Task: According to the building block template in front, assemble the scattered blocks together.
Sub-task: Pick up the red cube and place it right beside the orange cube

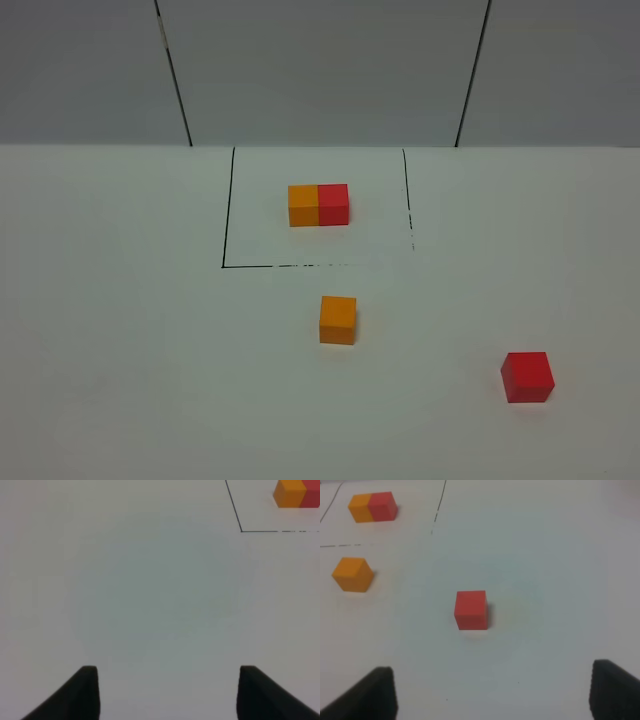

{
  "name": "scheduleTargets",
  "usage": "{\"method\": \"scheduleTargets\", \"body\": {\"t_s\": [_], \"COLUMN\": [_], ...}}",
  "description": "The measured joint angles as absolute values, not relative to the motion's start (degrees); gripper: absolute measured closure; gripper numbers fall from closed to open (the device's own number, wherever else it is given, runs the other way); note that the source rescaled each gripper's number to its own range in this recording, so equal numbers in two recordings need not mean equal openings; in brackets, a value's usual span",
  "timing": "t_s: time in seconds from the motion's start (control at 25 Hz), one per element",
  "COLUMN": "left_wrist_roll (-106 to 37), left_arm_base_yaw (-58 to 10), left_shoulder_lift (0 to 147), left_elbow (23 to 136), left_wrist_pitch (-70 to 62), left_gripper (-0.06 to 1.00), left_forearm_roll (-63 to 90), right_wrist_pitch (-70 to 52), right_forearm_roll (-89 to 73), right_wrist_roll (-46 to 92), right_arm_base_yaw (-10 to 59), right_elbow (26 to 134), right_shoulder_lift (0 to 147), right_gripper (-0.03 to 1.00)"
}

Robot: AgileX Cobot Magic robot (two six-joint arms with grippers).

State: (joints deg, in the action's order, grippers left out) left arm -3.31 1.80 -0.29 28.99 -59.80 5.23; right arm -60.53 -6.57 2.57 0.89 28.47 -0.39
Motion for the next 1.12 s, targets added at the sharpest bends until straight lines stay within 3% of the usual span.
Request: {"method": "scheduleTargets", "body": {"t_s": [1.12], "left_wrist_roll": [-3.4], "left_arm_base_yaw": [1.8], "left_shoulder_lift": [-0.3], "left_elbow": [29.0], "left_wrist_pitch": [-59.8], "left_gripper": [0.70], "left_forearm_roll": [5.3], "right_wrist_pitch": [-60.5], "right_forearm_roll": [-6.6], "right_wrist_roll": [2.6], "right_arm_base_yaw": [0.9], "right_elbow": [28.5], "right_shoulder_lift": [-0.4], "right_gripper": [0.39]}}
